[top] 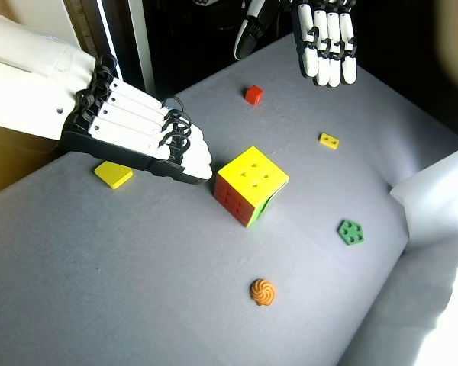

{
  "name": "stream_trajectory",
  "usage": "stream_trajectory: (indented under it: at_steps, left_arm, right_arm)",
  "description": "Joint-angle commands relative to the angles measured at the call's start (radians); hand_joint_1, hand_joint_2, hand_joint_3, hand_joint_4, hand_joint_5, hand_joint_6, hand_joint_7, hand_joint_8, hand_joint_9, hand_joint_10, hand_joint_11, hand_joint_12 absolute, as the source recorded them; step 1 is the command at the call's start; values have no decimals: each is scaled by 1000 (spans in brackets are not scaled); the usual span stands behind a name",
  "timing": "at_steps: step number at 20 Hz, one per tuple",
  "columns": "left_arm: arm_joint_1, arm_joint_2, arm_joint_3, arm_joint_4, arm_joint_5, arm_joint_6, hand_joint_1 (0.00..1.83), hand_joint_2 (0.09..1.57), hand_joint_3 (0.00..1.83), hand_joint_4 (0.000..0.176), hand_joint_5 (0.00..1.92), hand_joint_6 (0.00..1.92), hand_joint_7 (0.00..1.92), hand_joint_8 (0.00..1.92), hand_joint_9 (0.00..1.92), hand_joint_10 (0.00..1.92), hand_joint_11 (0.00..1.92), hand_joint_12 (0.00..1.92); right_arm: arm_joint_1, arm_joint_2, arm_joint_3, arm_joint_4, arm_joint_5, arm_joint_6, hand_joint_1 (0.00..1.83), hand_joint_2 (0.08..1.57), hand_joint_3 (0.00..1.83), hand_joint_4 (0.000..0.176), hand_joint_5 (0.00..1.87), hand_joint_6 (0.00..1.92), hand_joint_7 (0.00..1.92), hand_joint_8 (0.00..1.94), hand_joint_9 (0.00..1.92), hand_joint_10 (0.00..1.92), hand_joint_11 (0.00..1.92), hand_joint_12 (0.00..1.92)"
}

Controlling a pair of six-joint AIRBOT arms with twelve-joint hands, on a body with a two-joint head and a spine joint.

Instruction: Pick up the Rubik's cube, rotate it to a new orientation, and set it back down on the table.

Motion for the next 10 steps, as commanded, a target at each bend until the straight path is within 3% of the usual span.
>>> stream_trajectory:
  at_steps: [1,4,5,7,8,9,10]
  left_arm:
    - [-14,-5,6,30,-98,-1,0,1133,20,0,272,5,283,5,243,6,0,548]
    - [-14,-5,10,33,-98,-1,0,1142,9,0,253,6,232,3,196,8,0,462]
    - [-15,-5,10,34,-98,7,0,1148,2,0,275,1,256,0,226,3,0,607]
    - [-15,-5,10,30,-97,31,0,1137,0,0,304,8,276,9,211,6,0,576]
    - [-15,-5,10,30,-91,42,0,1152,2,0,263,1,260,2,212,5,0,542]
    - [-15,-5,11,28,-78,55,0,1160,4,0,262,2,274,4,235,8,0,585]
    - [-15,-6,12,26,-70,59,0,1156,1,0,298,3,338,6,318,5,0,744]
  right_arm:
    - [7,-1,-3,50,-61,0,0,1088,7,0,190,0,193,0,160,2,0,391]
    - [7,-1,-3,50,-61,0,0,1087,0,0,299,7,284,5,238,6,0,561]
    - [7,-1,-3,50,-61,0,0,1090,0,0,282,1,281,3,235,3,0,570]
    - [7,-1,-4,50,-61,0,0,1103,3,0,244,3,253,3,215,1,0,452]
    - [7,-1,-4,50,-60,0,0,1100,1,0,164,2,186,6,154,1,0,301]
    - [7,-1,-4,50,-60,0,0,1095,0,0,147,1,167,3,124,4,0,222]
    - [7,-1,-4,50,-60,0,0,1082,0,0,178,2,190,3,132,3,0,253]
